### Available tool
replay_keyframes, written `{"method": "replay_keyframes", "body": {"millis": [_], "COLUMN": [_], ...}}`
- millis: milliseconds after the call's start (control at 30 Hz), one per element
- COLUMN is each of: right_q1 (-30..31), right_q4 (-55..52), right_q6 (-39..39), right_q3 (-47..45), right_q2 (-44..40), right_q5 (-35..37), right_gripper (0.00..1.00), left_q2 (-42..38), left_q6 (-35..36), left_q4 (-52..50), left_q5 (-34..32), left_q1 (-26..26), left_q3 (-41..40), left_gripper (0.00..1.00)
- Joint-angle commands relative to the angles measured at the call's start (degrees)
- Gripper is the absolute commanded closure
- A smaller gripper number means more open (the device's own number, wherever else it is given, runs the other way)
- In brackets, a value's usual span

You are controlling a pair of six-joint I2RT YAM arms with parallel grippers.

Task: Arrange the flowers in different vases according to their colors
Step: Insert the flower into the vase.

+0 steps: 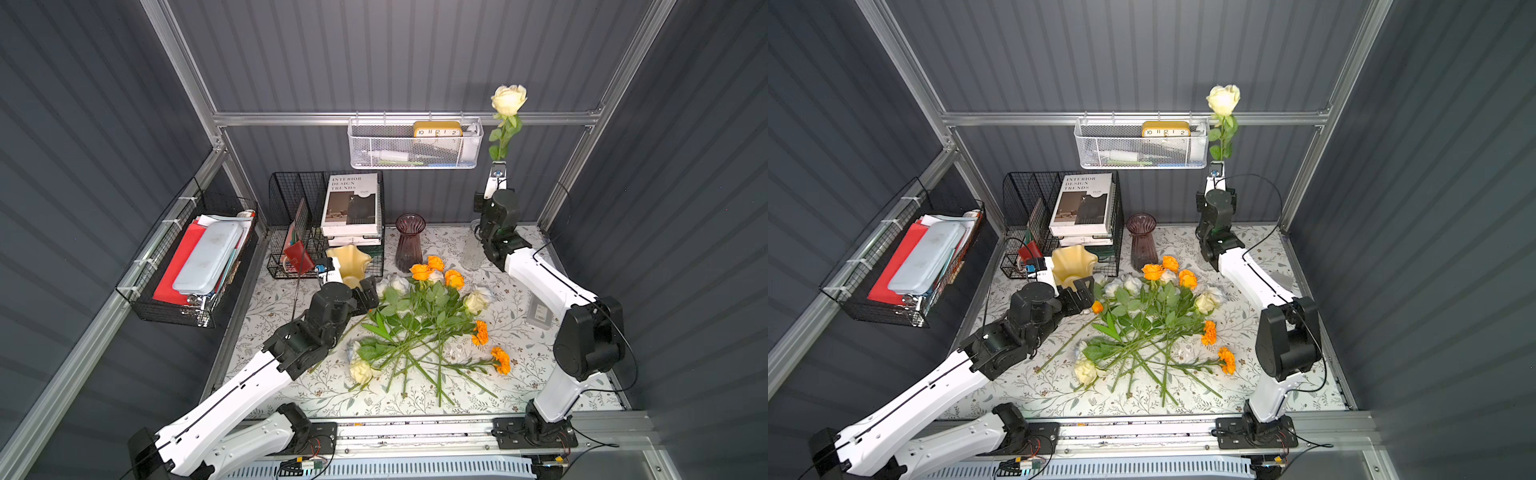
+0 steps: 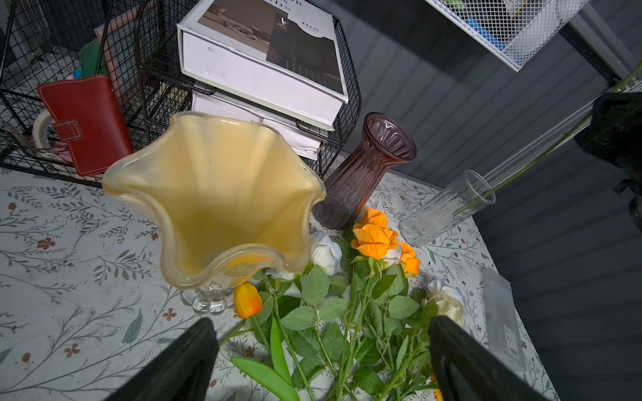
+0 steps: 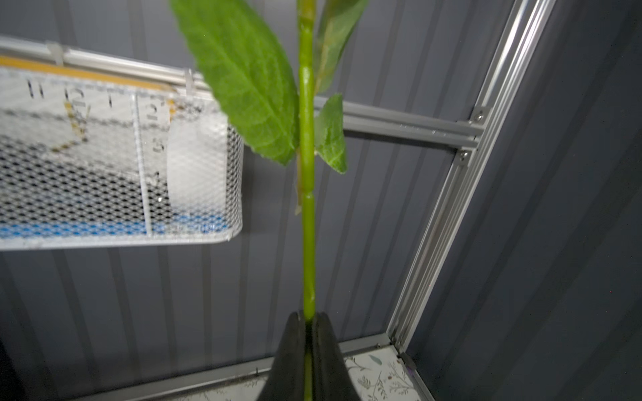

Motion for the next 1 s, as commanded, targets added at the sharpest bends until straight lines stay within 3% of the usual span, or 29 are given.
{"method": "replay_keyframes", "body": {"millis": [0, 100, 267, 367, 633, 800, 900, 967], "right_q1": [0.9, 1.0, 2.0, 2.3, 6.1, 9.4, 12.2, 13.7], "right_q4": [3.7, 1.6, 3.1, 2.2, -8.0, -27.5, -34.9, -38.7], "right_q6": [-0.6, 0.3, -1.7, -1.6, 2.9, 16.4, 24.6, 30.4], "right_q3": [-1.6, -2.7, -6.5, -8.0, -14.5, -16.8, -19.9, -22.1], "right_q2": [-2.4, -3.7, -6.4, -9.1, -21.0, -28.5, -30.9, -33.6], "right_q5": [-0.7, -0.8, 1.7, 2.7, -0.4, -9.5, -11.5, -16.5], "right_gripper": [1.00, 0.96, 0.35, 0.16, 0.12, 0.16, 0.20, 0.25], "left_q2": [-0.6, -0.9, -0.7, -0.3, -0.9, -0.5, -0.6, -0.8], "left_q6": [0.8, 0.9, 1.3, 1.6, 1.4, 1.2, 1.2, 1.3], "left_q4": [1.2, 1.7, 1.9, 1.8, 1.9, 2.1, 2.3, 2.2], "left_q5": [0.8, 0.9, 0.9, 1.0, 1.0, 1.4, 1.3, 1.2], "left_q1": [0.2, 0.2, 0.2, 0.2, 0.2, 0.2, 0.2, 0.2], "left_q3": [-1.2, -1.8, -1.9, -1.8, -2.2, -2.7, -3.2, -3.4], "left_gripper": [0.02, 0.01, 0.01, 0.01, 0.01, 0.01, 0.01, 0.01]}}
